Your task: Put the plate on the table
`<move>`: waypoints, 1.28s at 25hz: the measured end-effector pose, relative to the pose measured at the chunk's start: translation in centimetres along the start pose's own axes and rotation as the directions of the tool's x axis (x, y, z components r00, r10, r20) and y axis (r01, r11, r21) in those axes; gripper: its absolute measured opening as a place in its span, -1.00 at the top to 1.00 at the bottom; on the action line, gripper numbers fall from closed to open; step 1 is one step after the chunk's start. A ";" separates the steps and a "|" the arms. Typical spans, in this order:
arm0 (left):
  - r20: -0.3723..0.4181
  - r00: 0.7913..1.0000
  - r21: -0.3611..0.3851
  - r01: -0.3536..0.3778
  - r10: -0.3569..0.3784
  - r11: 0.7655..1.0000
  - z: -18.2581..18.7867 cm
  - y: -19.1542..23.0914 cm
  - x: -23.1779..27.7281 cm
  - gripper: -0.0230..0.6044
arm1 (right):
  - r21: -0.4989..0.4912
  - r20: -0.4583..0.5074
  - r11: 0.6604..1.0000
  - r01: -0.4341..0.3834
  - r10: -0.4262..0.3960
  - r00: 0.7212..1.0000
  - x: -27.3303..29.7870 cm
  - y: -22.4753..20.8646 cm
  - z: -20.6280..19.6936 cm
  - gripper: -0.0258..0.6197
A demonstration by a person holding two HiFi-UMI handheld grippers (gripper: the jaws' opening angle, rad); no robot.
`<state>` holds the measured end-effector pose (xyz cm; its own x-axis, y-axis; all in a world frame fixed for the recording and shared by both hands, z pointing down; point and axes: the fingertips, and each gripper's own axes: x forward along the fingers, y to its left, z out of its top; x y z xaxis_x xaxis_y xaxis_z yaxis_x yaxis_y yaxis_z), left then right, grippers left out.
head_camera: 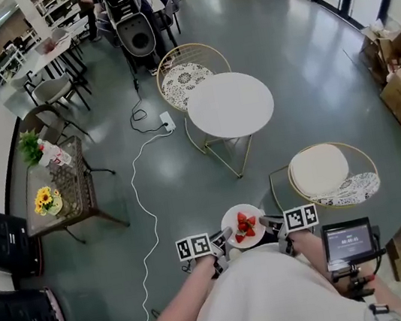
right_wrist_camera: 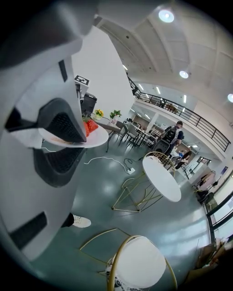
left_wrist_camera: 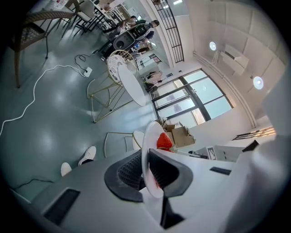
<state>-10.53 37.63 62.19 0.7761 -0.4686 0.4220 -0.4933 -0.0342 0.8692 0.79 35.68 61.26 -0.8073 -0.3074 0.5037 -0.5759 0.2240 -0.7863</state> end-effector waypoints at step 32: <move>0.090 0.994 -0.067 -0.056 0.062 0.996 5.2 3.2 -2.9 0.85 | -0.058 -0.106 0.998 -0.030 0.024 0.994 6.6 1.8 3.7 0.85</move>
<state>-16.44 34.27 62.40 0.7055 -0.5476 0.4499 -0.5086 0.0508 0.8595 -5.10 30.62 61.90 -0.8297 -0.2027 0.5200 -0.5581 0.2864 -0.7788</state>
